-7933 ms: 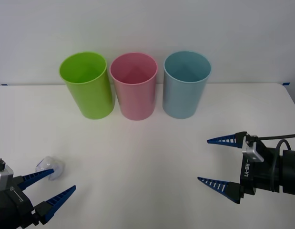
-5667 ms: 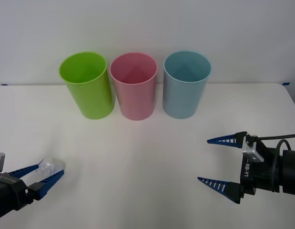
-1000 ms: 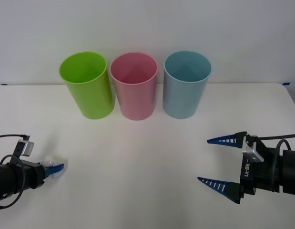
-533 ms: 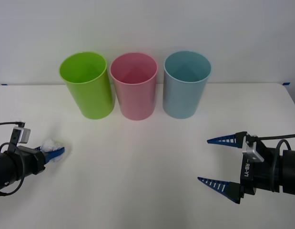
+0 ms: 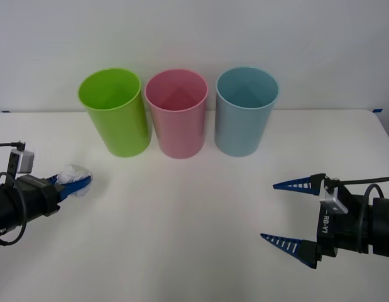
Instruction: Put cans in the blue bin and PET bottles in the pink bin and trash in the green bin.
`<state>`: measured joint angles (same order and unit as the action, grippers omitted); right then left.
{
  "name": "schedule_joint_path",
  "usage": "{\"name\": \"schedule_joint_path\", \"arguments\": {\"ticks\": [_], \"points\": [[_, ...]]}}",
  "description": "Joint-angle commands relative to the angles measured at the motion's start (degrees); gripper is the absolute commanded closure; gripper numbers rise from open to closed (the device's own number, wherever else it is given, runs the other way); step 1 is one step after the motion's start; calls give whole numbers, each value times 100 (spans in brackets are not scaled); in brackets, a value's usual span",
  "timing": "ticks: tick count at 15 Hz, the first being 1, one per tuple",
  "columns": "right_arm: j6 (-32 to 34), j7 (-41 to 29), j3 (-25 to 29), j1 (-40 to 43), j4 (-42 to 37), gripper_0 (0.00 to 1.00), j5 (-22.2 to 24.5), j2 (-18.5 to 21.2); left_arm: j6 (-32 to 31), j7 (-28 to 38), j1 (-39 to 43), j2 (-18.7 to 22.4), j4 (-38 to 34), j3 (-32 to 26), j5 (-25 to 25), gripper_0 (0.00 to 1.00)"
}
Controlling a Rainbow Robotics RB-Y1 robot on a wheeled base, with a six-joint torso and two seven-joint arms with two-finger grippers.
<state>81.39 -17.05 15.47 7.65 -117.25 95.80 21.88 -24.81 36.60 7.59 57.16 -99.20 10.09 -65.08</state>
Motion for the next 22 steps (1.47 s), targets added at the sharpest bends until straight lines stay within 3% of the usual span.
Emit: {"name": "schedule_joint_path", "arguments": {"ticks": [1,7,11,15,22], "points": [[0,0,0,0,0,0,0,0,-15,-461,-3,-12,-64,-218,505,100],[0,0,0,0,0,0,0,0,-76,-742,6,234,-486,-455,1929,100],[0,0,0,0,0,0,0,0,451,-707,-3,340,-811,-639,2070,100],[0,0,0,0,0,0,0,0,1251,-690,6,876,-1260,-657,2650,100],[0,0,0,0,0,0,0,0,2367,-575,-143,1623,-1743,-367,2940,100]]}}
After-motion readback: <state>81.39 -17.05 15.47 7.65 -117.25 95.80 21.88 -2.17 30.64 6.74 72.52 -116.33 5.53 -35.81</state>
